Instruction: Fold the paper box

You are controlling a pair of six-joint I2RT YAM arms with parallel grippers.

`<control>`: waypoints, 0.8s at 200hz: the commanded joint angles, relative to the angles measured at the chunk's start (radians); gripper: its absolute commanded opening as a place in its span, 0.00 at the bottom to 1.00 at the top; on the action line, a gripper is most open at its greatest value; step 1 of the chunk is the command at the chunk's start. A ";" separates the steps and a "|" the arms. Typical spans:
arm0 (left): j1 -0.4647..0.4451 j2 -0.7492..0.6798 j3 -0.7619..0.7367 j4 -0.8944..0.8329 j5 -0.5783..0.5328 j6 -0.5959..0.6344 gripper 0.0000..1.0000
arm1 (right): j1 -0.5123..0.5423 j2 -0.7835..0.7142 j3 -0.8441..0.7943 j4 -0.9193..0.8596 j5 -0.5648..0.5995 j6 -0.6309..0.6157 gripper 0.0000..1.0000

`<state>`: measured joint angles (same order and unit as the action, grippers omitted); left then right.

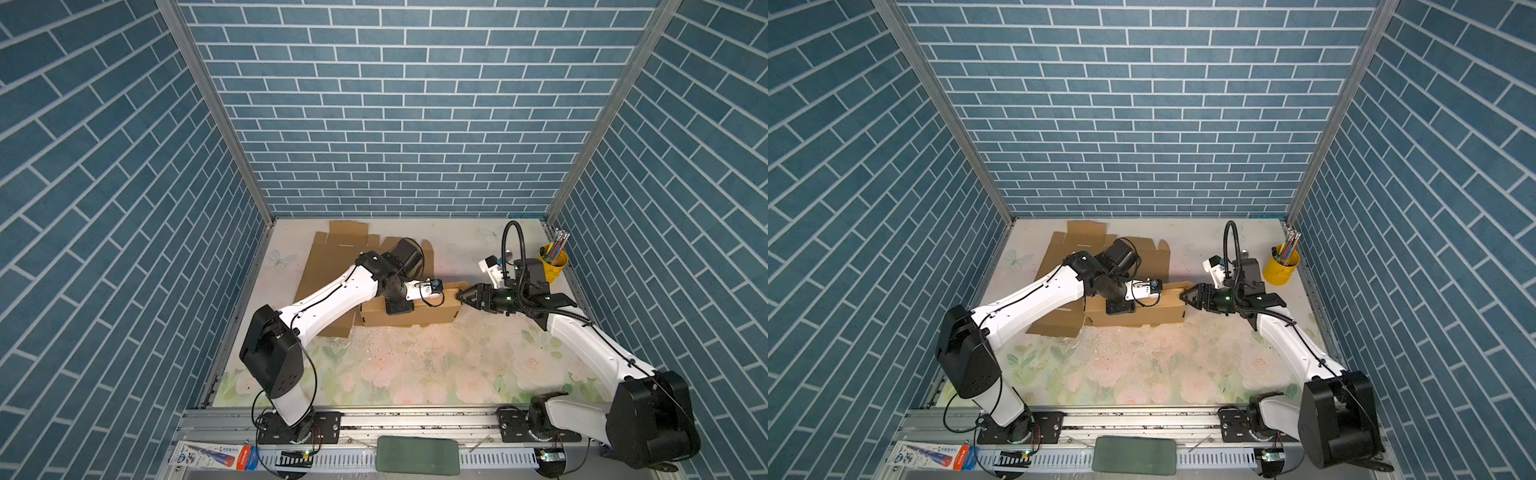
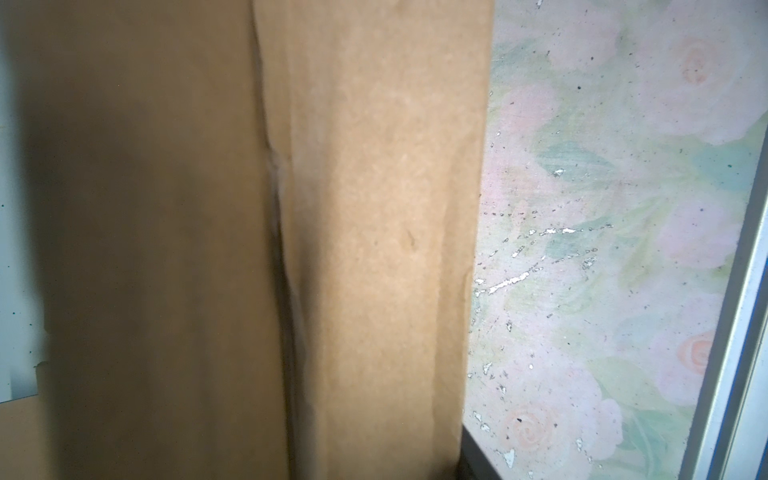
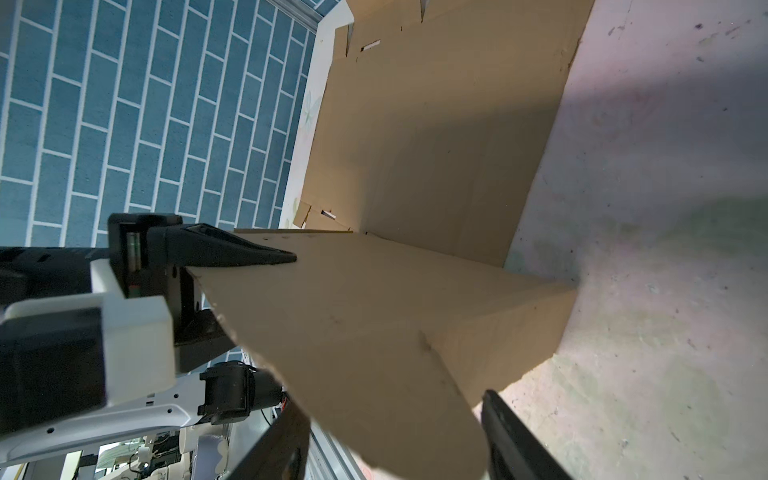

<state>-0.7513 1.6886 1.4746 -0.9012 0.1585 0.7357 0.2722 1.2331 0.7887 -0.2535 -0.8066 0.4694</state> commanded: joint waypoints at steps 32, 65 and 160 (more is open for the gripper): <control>-0.004 0.041 -0.036 -0.018 0.004 0.004 0.38 | 0.014 0.074 0.046 0.106 0.023 0.019 0.47; -0.003 0.049 -0.061 0.027 -0.013 0.004 0.42 | 0.013 0.122 0.029 -0.025 0.074 -0.074 0.27; -0.003 0.062 -0.089 0.057 -0.019 0.005 0.31 | 0.015 0.055 0.317 -0.409 0.234 -0.300 0.54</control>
<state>-0.7513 1.6878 1.4445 -0.8337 0.1509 0.7303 0.2813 1.3312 0.9562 -0.4191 -0.7086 0.3683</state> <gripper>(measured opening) 0.468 0.522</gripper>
